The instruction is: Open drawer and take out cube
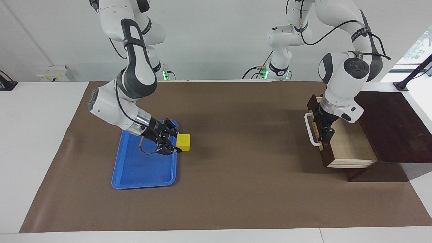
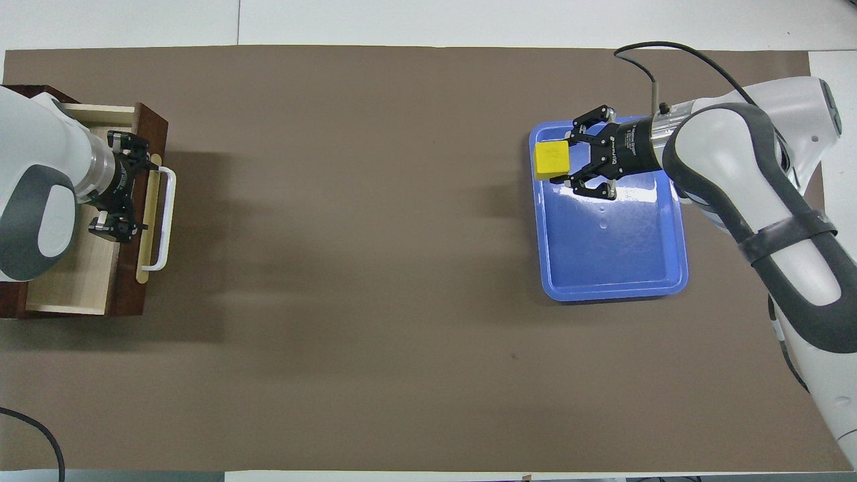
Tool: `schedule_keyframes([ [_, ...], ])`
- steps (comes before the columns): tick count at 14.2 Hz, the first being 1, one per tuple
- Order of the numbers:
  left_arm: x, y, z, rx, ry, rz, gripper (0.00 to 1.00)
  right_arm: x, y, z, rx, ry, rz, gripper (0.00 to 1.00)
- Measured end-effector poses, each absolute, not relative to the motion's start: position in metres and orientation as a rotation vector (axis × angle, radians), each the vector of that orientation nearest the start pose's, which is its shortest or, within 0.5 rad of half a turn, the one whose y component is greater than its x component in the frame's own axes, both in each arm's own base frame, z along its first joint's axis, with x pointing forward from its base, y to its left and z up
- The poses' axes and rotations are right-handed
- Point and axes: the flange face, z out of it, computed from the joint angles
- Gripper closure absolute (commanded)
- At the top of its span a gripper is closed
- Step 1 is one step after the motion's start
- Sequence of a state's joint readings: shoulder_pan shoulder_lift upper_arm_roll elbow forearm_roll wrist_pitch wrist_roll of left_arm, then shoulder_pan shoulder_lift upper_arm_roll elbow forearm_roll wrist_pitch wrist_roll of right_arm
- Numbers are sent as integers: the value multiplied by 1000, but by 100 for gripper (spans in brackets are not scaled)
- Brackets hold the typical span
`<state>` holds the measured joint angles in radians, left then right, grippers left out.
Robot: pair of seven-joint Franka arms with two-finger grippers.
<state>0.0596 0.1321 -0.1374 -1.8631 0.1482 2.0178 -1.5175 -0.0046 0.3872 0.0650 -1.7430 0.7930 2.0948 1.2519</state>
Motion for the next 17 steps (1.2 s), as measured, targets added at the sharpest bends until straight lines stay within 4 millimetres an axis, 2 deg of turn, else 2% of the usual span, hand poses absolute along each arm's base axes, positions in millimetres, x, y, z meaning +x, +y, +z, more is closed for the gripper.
schedule_keyframes([
  [3,600,18,450,-2380,-1900,-195,0,658,34,336,-1714,1893,608,100],
  [4,599,36,449,-2381,-1889,-197,0,657,29,327,-1704,1910,609,100],
  [6,599,61,449,-2380,-1892,-208,0,653,27,307,-1694,1943,606,100],
  [7,599,69,449,-2383,-1892,-214,0,649,27,296,-1694,1958,596,100],
  [11,599,68,449,-2392,-1878,-212,0,635,26,270,-1702,1990,564,100],
  [12,599,67,449,-2400,-1863,-210,0,631,25,265,-1712,1989,561,93],
  [13,599,64,452,-2413,-1838,-203,0,628,25,261,-1716,1991,551,76],
  [14,599,57,459,-2432,-1797,-184,0,626,25,259,-1717,1994,538,44],
  [15,599,45,469,-2459,-1740,-157,0,625,26,261,-1718,1994,529,5],
  [16,596,27,484,-2506,-1654,-137,0,623,28,261,-1727,1988,529,0],
  [17,590,8,496,-2556,-1554,-116,0,623,31,260,-1747,1969,525,0],
])
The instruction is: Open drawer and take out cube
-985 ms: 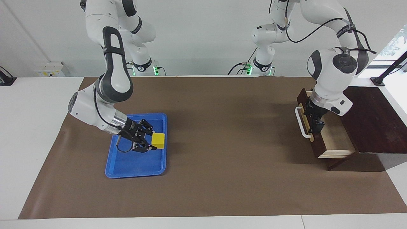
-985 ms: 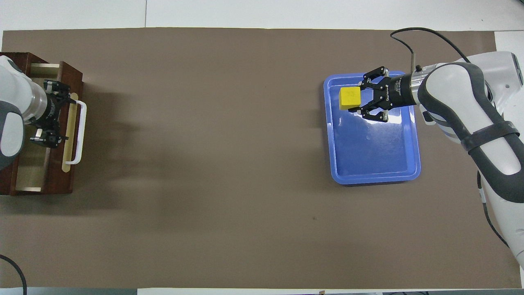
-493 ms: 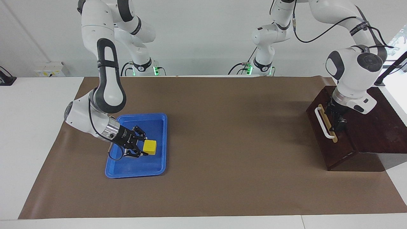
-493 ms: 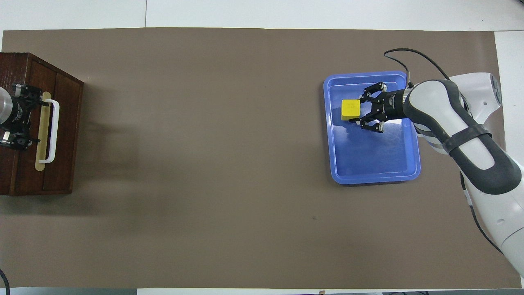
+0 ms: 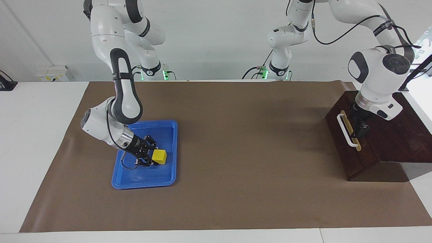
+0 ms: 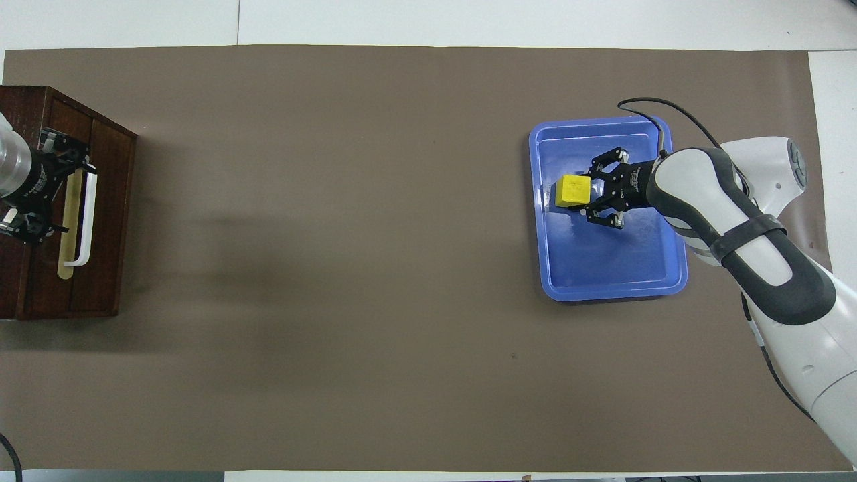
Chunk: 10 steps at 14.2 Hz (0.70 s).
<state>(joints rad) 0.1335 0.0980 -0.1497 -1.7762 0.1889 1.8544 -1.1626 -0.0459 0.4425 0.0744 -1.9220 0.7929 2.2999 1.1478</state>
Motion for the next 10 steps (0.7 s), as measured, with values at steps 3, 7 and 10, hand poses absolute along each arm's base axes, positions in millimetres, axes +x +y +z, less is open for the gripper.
schedule_keyframes([
  [3,558,-47,535,-2744,-1211,12,0,622,38,260,-1784,1933,520,0],
  [7,522,-54,581,-2986,-790,108,0,627,48,269,-1818,1901,502,0],
  [10,522,-50,580,-3053,-525,129,0,634,52,298,-1943,1828,462,0],
])
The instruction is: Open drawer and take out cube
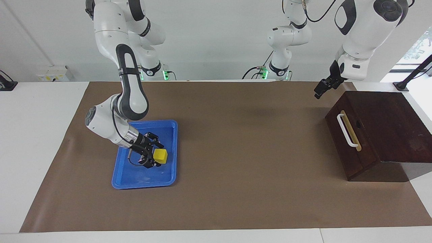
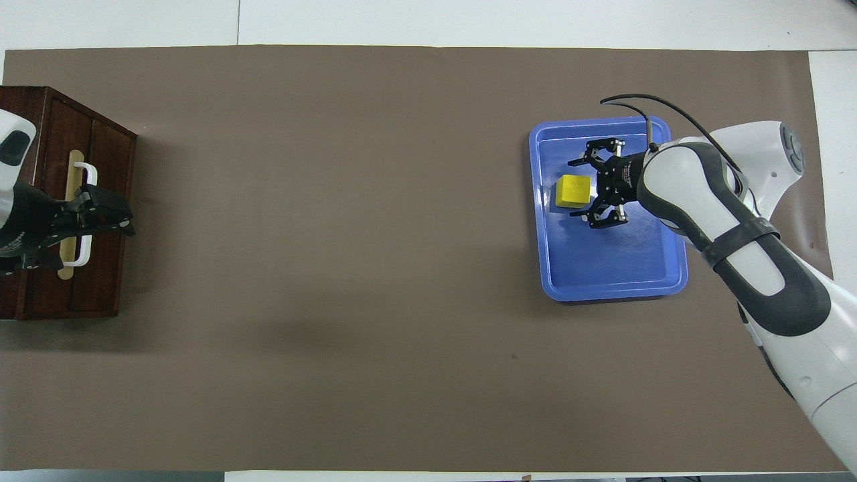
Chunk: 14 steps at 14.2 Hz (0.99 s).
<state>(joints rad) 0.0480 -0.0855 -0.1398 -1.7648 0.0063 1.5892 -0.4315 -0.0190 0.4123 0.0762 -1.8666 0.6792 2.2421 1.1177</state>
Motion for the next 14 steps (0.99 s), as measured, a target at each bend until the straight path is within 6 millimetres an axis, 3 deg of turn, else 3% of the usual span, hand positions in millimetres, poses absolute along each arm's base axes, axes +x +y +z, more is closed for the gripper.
schedule_keyframes([
  [4,537,-50,570,-3091,-292,195,0,634,55,366,-2109,1711,401,0],
  [6,546,-53,568,-3102,-244,202,0,630,56,411,-2241,1610,352,0],
  [7,548,-58,571,-3105,-227,195,0,625,56,438,-2343,1498,336,0],
  [9,547,-61,574,-3107,-204,193,0,619,52,469,-2542,1284,297,0],
  [14,546,-62,576,-3115,-136,209,0,598,36,529,-2949,600,149,0],
])
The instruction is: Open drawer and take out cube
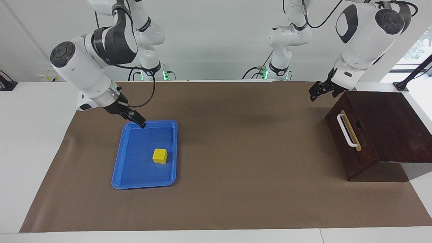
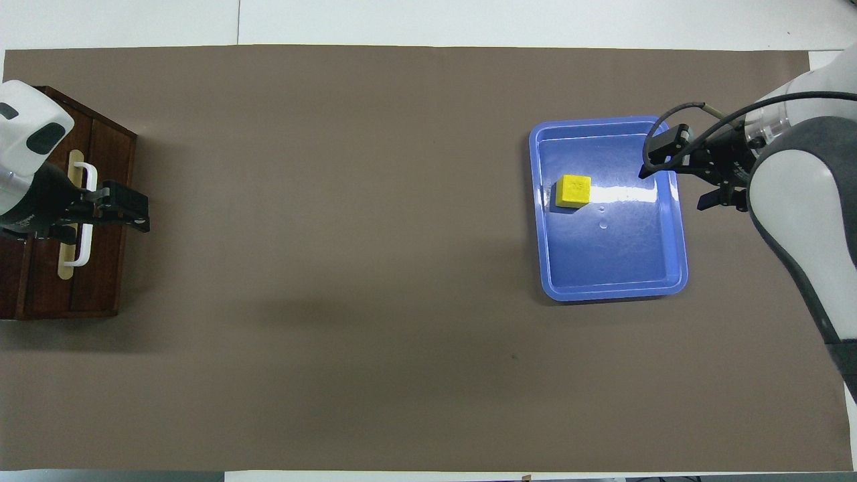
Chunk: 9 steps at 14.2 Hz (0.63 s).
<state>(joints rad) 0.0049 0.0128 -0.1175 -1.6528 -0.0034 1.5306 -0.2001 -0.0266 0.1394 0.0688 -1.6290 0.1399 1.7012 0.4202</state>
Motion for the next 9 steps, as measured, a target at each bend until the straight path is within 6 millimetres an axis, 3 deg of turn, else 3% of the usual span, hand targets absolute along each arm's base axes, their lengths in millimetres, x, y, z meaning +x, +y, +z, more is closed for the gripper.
schedule_keyframes([
  [6,547,-59,580,-3127,-125,209,0,563,8,596,-3124,-52,13,0],
  [9,546,-64,582,-3128,-103,208,0,543,-1,609,-3163,-166,106,0],
])
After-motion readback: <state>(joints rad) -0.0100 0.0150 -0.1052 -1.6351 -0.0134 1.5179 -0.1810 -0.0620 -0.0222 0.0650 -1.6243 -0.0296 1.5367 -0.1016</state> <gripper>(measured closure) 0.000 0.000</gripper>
